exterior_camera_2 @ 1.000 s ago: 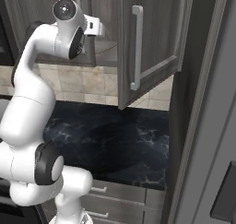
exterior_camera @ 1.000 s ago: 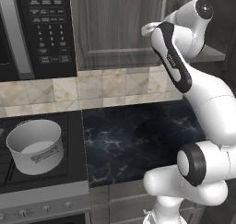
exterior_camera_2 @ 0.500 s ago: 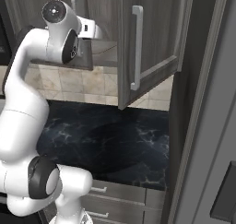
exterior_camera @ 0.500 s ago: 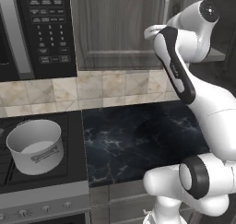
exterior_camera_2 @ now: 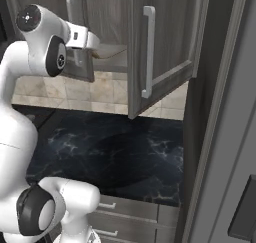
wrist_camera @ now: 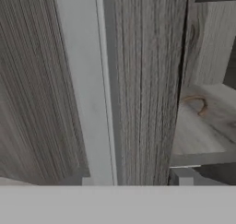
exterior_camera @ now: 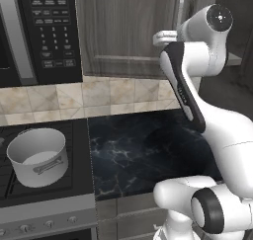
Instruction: Open the cabinet and move the ladle to the pot. Then close the cabinet.
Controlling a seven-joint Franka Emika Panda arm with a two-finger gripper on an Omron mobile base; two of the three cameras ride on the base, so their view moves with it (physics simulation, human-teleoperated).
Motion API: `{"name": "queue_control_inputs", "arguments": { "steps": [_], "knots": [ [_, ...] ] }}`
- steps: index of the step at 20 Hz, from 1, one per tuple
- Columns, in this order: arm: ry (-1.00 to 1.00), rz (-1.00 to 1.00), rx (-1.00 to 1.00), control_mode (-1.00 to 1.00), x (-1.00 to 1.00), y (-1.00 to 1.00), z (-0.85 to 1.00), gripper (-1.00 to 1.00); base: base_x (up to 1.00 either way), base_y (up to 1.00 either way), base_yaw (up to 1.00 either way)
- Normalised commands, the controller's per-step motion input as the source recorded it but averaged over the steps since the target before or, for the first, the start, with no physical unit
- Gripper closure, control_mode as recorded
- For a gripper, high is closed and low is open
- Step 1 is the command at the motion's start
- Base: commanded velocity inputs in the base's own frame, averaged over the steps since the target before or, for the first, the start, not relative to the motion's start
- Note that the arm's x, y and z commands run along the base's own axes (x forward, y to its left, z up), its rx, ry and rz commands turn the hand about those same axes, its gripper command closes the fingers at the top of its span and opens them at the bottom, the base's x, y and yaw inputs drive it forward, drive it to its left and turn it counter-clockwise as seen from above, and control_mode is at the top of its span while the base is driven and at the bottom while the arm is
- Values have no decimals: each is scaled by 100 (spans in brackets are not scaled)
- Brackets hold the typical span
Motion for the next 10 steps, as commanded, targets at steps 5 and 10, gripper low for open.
{"name": "queue_control_inputs", "arguments": {
  "steps": [5,10],
  "knots": [
    [0,-10,0,-100,-37,15,0,100,0,0,0],
    [0,-7,0,-100,-15,3,0,100,0,0,0]
  ]
}}
